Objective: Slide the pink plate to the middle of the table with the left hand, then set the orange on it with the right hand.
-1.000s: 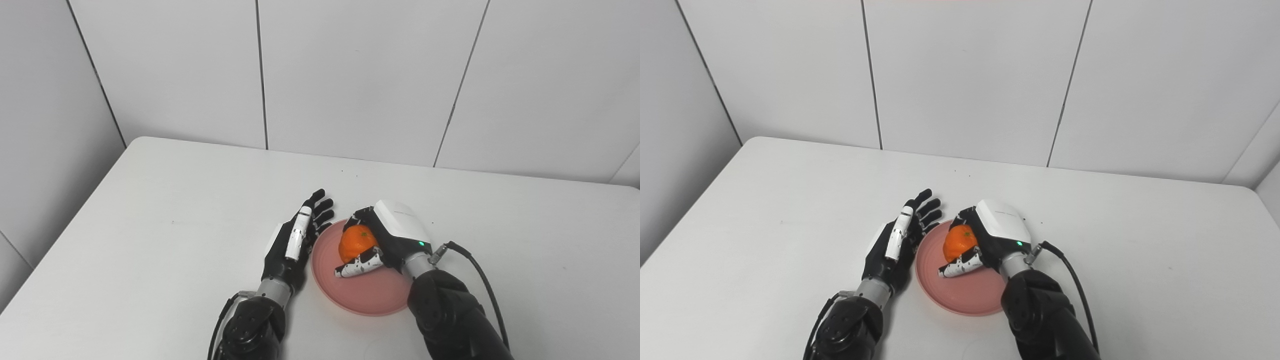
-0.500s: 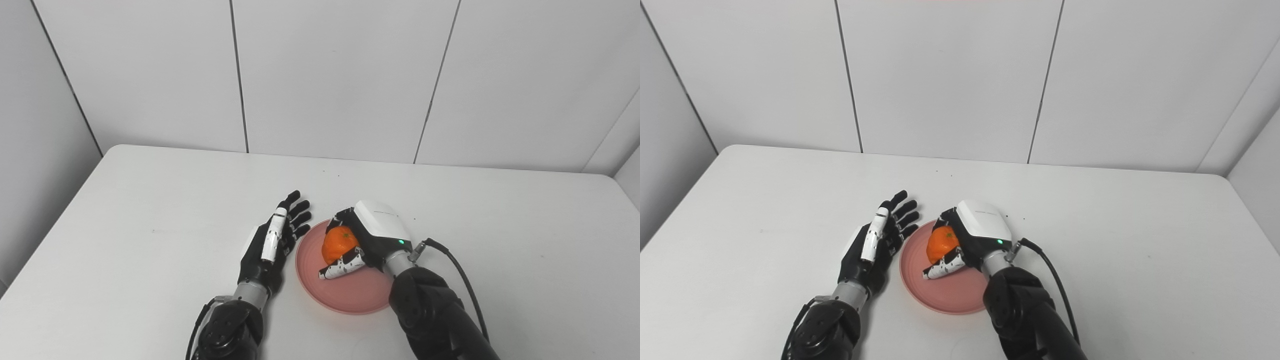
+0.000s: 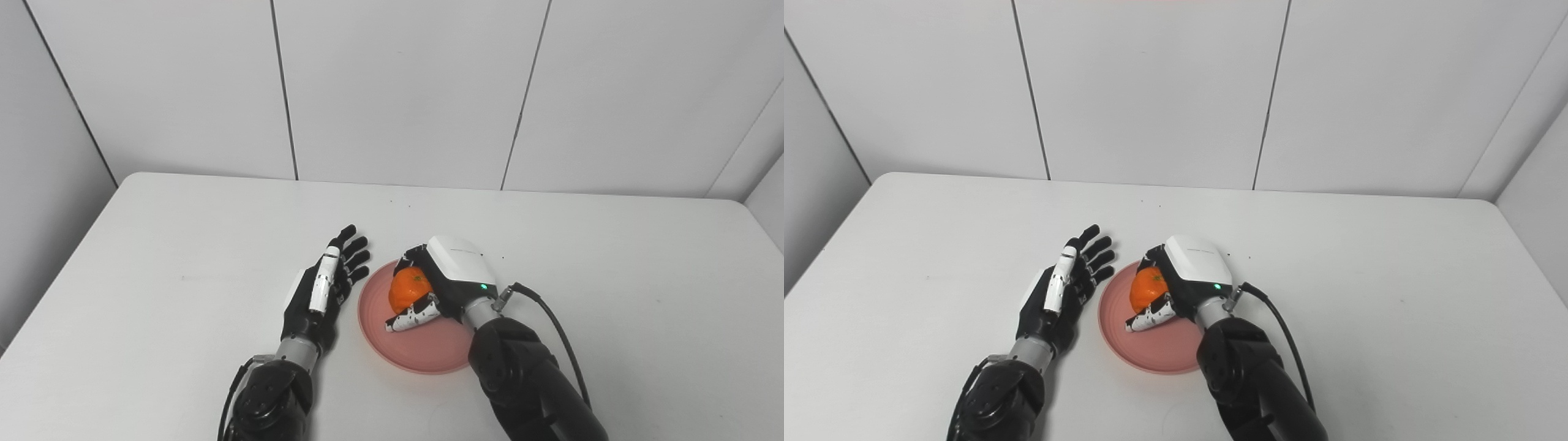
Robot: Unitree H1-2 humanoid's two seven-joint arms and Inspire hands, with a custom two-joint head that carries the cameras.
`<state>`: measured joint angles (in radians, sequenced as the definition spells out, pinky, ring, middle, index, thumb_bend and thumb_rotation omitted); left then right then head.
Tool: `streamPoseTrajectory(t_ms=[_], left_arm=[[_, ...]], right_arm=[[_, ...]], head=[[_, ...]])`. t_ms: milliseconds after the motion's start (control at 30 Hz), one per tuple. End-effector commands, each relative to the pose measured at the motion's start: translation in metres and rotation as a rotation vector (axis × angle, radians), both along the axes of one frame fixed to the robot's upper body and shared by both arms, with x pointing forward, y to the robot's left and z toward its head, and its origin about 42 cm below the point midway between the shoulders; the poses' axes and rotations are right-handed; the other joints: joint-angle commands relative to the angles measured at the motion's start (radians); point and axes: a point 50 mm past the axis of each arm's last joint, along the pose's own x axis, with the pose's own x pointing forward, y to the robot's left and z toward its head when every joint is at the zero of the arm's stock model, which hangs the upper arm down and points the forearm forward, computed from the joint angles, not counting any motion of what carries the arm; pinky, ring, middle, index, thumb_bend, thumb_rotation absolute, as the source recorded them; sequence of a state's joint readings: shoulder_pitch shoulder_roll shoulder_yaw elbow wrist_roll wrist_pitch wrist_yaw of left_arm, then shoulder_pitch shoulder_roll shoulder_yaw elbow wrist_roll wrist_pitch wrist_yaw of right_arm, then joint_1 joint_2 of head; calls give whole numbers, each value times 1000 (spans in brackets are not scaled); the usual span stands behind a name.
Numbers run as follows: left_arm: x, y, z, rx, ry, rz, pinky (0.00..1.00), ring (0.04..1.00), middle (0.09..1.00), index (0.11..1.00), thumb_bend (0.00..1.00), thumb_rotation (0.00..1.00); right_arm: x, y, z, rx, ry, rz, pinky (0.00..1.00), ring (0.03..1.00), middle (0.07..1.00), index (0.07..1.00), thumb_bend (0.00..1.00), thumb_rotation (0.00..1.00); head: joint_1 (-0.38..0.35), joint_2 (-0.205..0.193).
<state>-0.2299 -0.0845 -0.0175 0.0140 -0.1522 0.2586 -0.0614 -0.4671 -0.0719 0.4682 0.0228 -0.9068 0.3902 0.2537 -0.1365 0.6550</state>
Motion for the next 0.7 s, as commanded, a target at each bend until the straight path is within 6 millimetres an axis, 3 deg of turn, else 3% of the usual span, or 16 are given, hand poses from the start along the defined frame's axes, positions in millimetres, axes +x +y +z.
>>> streamPoseTrajectory(t_ms=[0,167,200,233,333,433,533,600,667], left_arm=[[1,-1,3,-9,-12,-5,891,895,897,894,373,1000],[1,-2,4,-6,-5,-9,902,903,903,901,370,1000],[1,-2,4,-5,-3,-8,901,902,902,901,373,1000],[1,-2,4,-2,-3,-8,899,900,901,900,375,1000],[1,-2,4,-5,-4,-5,897,896,898,896,377,1000],[2,-2,4,-4,-6,-3,890,887,889,888,376,1000],[2,-2,5,3,-7,-5,886,885,889,888,376,1000],[2,-2,5,5,-9,-3,880,882,887,886,373,1000],[2,-2,4,5,-12,0,875,878,884,884,370,1000]], right_arm=[[2,4,19,3,-61,18,202,290,406,487,522,146],[-3,2,27,3,-77,17,216,317,450,491,523,153],[-3,1,28,0,-79,19,227,331,466,515,591,176],[-5,0,29,-4,-77,21,257,368,499,592,787,252],[-7,-3,32,-12,-53,29,296,415,536,656,892,320],[-12,-5,34,-3,-36,28,193,277,396,711,946,338],[-19,-9,36,14,-32,37,249,367,489,760,986,354],[-23,-11,38,28,-33,46,355,487,584,793,999,364],[-26,-12,40,33,-39,55,330,457,559,808,1000,367]], head=[[2,-1],[0,-2],[1,-2],[1,-2],[1,-3],[2,-2],[-2,-2],[-4,-3],[-4,-4]])
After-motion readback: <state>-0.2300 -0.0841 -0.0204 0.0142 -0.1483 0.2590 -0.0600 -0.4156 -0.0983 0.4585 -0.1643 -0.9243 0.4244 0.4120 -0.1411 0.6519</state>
